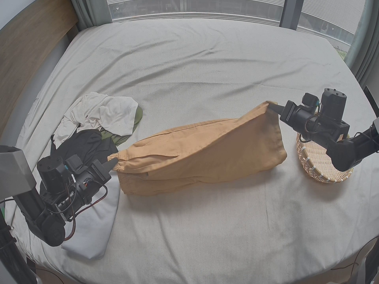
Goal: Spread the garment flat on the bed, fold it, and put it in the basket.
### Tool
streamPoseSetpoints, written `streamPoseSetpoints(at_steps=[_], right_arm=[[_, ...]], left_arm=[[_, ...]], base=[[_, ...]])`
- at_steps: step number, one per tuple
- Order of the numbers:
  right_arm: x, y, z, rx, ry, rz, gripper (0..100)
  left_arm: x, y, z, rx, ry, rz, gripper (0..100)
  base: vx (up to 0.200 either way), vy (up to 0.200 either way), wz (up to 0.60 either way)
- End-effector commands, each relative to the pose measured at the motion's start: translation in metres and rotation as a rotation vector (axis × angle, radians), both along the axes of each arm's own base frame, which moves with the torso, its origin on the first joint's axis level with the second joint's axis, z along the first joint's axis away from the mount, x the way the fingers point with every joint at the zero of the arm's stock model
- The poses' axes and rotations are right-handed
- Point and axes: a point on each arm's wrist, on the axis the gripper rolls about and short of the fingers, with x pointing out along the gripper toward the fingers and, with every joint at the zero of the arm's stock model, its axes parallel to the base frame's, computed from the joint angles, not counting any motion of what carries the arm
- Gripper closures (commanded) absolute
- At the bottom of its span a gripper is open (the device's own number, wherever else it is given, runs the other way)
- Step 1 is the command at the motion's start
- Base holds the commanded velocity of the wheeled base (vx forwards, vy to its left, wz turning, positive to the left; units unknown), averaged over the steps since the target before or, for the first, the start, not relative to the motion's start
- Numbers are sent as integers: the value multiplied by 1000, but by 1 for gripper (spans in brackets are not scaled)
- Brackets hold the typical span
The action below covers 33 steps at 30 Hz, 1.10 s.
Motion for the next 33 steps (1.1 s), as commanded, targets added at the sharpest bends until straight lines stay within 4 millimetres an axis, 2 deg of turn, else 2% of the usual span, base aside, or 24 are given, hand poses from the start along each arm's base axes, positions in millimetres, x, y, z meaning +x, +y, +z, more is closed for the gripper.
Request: streamPoseSetpoints(at_steps=[1, 6, 7, 11, 15, 17, 22, 23, 25, 27, 28, 30, 31, 33], right_arm=[[14, 2, -13, -4, 19, -2, 100], [21, 3, -17, 1, -4, -3, 100], [23, 3, -19, 2, -8, -5, 0], [38, 4, -23, 13, -64, -52, 0], [40, 4, -23, 27, -70, -75, 0], [32, 5, -23, 28, -53, -72, 0], [-3, 2, -17, 16, -17, -60, 0], [-4, 3, -17, 16, -16, -59, 0], [-29, 3, -16, 8, 14, -46, 0], [-35, 2, -17, 4, 27, -45, 0], [-48, 0, -20, -3, 58, -44, 0], [-60, 0, -31, -17, 108, -39, 0], [-61, 0, -31, -18, 111, -39, 0], [-68, -3, -49, -40, 192, -48, 0]], left_arm=[[9, 2, -8, 3, 17, 12, 100], [16, 4, -10, 1, 13, 25, 100], [18, 5, -11, -1, 14, 28, 0], [30, 11, -9, -22, -10, 62, 0], [33, 14, -7, -21, -23, 103, 0], [30, 15, -5, -23, -26, 106, 0], [16, 10, 7, -29, -45, 80, 0], [16, 10, 7, -29, -45, 80, 0], [5, 0, 9, -28, -35, 40, 0], [2, -2, 9, -28, -32, 31, 0], [-7, -8, 8, -22, -16, 0, 0], [-15, -12, 8, -17, -8, -24, 0], [-16, -13, 8, -17, -8, -29, 0], [-27, -17, 9, -15, 4, -63, 0]], base=[[0, 0, 0], [0, 0, 0], [0, 0, 0], [0, 0, 0], [0, 0, 0], [0, 0, 0], [0, 0, 0], [0, 0, 0], [0, 0, 0], [0, 0, 0], [0, 0, 0], [0, 0, 0], [0, 0, 0], [0, 0, 0]])
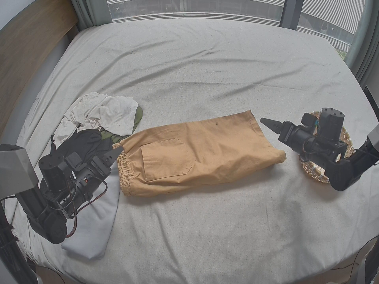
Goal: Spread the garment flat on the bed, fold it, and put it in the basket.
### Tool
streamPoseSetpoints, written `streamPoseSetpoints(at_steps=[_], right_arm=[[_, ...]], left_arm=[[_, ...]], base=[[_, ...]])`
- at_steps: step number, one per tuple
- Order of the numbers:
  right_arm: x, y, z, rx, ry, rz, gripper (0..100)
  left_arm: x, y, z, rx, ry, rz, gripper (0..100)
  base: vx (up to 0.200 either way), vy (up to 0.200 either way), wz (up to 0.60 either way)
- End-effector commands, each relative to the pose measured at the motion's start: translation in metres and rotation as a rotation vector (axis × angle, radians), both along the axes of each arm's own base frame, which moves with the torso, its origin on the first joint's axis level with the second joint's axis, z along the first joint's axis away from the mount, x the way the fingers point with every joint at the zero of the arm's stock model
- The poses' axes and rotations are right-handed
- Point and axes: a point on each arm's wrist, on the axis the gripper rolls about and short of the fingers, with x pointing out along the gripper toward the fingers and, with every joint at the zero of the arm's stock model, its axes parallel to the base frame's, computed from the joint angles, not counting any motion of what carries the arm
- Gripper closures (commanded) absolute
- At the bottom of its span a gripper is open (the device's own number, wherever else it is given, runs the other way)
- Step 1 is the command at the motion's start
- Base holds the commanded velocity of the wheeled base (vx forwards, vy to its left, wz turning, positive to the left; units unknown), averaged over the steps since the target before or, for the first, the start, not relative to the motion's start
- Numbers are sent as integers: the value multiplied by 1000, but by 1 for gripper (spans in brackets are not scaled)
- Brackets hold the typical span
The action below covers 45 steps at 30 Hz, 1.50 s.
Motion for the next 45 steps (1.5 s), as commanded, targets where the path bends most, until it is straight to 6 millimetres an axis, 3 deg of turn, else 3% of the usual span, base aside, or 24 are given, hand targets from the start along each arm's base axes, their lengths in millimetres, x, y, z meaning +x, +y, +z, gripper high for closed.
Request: streamPoseSetpoints(at_steps=[1, 7, 13, 28, 32, 37, 40, 41, 45], right_arm=[[-32, -4, -10, -21, 92, 5, 0], [-34, -3, -39, -21, 251, -4, 0], [-17, 1, -67, 0, 338, -17, 0], [20, 14, -83, 103, 365, -41, 0], [34, 29, -77, 173, 309, -21, 0], [50, 39, -86, 176, 276, -34, 0], [50, 42, -90, 168, 290, -37, 0], [50, 42, -91, 166, 295, -38, 100], [47, 42, -94, 162, 309, -38, 100]], left_arm=[[-27, -13, 7, 5, 9, -82, 0], [-32, -13, 3, 21, 28, -90, 0], [-36, -14, 0, 32, 42, -95, 0], [-39, -13, -2, 46, 51, -97, 0], [-39, -13, -2, 50, 49, -96, 0], [-38, -12, -2, 51, 49, -92, 0], [-39, -11, -3, 53, 55, -89, 0], [-39, -11, -3, 53, 55, -89, 0], [-39, -11, -3, 53, 55, -89, 0]], base=[[0, 0, 0], [0, 0, 0], [0, 0, 0], [0, 0, 0], [0, 0, 0], [0, 0, 0], [0, 0, 0], [0, 0, 0], [0, 0, 0]])
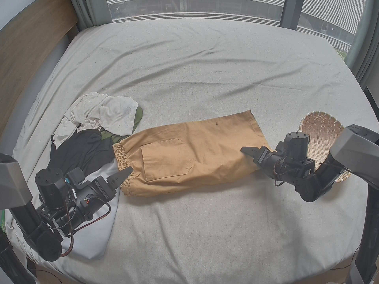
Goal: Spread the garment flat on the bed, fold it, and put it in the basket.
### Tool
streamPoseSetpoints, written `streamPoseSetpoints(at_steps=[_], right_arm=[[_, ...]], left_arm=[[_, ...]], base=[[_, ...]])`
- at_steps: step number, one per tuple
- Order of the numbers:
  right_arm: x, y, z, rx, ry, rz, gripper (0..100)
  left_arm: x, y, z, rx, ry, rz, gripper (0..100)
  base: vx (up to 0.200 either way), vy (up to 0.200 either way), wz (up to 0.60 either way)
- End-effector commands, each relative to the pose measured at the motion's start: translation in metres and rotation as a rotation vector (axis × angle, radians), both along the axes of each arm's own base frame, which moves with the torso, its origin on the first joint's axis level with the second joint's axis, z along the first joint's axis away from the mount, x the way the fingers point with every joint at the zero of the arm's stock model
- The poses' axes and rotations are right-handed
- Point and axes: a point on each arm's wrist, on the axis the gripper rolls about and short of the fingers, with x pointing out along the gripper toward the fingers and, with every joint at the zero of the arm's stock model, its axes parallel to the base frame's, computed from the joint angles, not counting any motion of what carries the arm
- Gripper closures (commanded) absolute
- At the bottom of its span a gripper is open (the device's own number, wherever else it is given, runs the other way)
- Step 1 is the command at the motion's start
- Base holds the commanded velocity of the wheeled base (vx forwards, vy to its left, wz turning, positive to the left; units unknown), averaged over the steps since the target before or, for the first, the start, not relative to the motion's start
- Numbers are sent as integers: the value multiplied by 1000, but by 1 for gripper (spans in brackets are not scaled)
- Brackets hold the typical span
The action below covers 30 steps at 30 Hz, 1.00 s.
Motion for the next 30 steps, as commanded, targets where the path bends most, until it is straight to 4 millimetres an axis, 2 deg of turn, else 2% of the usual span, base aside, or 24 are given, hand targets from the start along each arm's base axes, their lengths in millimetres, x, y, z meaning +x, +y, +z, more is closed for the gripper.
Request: streamPoseSetpoints(at_steps=[1, 6, 11, 13, 14, 17, 22, 24, 25, 30], right_arm=[[0, 2, -9, -6, 23, 5, 100], [-7, -1, -8, -7, 31, -2, 100], [-35, -7, 15, -13, -7, -4, 100], [-36, -8, 15, -16, -8, -6, 100], [-53, -15, 25, -39, -38, -3, 100], [-71, -23, 31, -50, -42, -4, 100], [-96, -37, 35, -84, -32, -13, 100], [-96, -37, 35, -84, -32, -13, 100], [-104, -45, 35, -101, -24, -23, 100], [-108, -46, 31, -106, -3, -23, 100]], left_arm=[[0, 0, 0, 0, 1, 0, 0], [0, 1, -1, 6, 5, 2, 0], [1, 2, -5, 6, 23, 5, 0], [1, 2, -6, 6, 24, 5, 0], [3, 2, -11, 10, 42, 2, 0], [7, 0, -16, 13, 57, -13, 0], [15, -4, -24, 10, 74, -43, 0], [15, -4, -24, 10, 74, -43, 0], [19, -6, -31, 15, 94, -55, 0], [25, -16, -45, 29, 124, -79, 0]], base=[[0, 0, 0], [0, 0, 0], [0, 0, 0], [0, 0, 0], [0, 0, 0], [0, 0, 0], [0, 0, 0], [0, 0, 0], [0, 0, 0], [0, 0, 0]])
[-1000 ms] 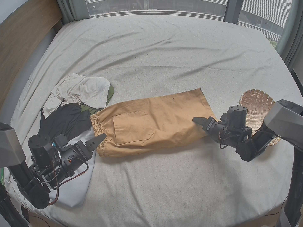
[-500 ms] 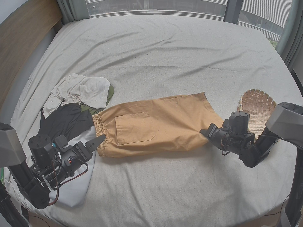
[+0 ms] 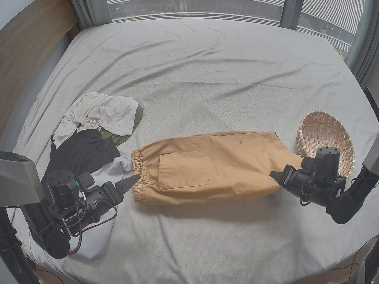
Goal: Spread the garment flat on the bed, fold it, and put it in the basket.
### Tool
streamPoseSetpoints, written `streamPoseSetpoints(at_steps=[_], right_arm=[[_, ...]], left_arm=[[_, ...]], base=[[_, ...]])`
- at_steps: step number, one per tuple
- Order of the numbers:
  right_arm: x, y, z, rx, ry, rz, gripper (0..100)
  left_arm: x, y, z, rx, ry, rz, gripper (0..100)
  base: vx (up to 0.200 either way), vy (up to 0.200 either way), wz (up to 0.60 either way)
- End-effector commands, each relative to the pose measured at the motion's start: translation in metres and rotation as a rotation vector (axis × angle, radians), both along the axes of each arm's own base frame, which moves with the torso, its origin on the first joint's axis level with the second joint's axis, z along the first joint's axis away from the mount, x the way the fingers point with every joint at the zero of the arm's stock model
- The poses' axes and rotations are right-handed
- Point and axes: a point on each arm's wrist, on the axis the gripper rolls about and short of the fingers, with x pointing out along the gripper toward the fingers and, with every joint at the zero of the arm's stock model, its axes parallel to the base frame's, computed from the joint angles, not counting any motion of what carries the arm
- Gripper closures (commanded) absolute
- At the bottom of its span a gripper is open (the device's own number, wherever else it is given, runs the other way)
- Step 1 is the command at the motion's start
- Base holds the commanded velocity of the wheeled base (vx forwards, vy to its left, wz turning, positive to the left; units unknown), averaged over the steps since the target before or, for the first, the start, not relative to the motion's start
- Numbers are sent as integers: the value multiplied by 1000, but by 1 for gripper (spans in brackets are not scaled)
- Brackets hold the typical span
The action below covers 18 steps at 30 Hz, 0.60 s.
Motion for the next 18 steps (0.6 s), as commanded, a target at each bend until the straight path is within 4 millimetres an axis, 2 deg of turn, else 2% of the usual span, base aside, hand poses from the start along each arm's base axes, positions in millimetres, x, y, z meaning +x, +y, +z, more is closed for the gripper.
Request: streamPoseSetpoints(at_steps=[1, 4, 5, 11, 13, 14, 18], right_arm=[[-9, -5, 7, 3, -15, -7, 100], [-10, -4, 7, 6, -27, -2, 100], [-11, -4, 7, 7, -34, 0, 0], [-30, -3, 2, 0, -12, 19, 0], [-34, -4, 5, 2, -21, 20, 0], [-45, -8, 12, 8, -38, 21, 0], [-64, -13, 24, 17, -72, 23, 0]], left_arm=[[8, -9, -18, 17, 47, -22, 0], [11, -14, -27, 24, 68, -32, 0], [13, -16, -32, 29, 77, -36, 0], [23, -20, -43, 32, 84, -36, 0], [25, -21, -44, 32, 83, -36, 0], [30, -22, -46, 36, 75, -33, 0], [36, -23, -49, 39, 64, -34, 0]], base=[[0, 0, 0], [0, 0, 0], [0, 0, 0], [0, 0, 0], [0, 0, 0], [0, 0, 0], [0, 0, 0]])
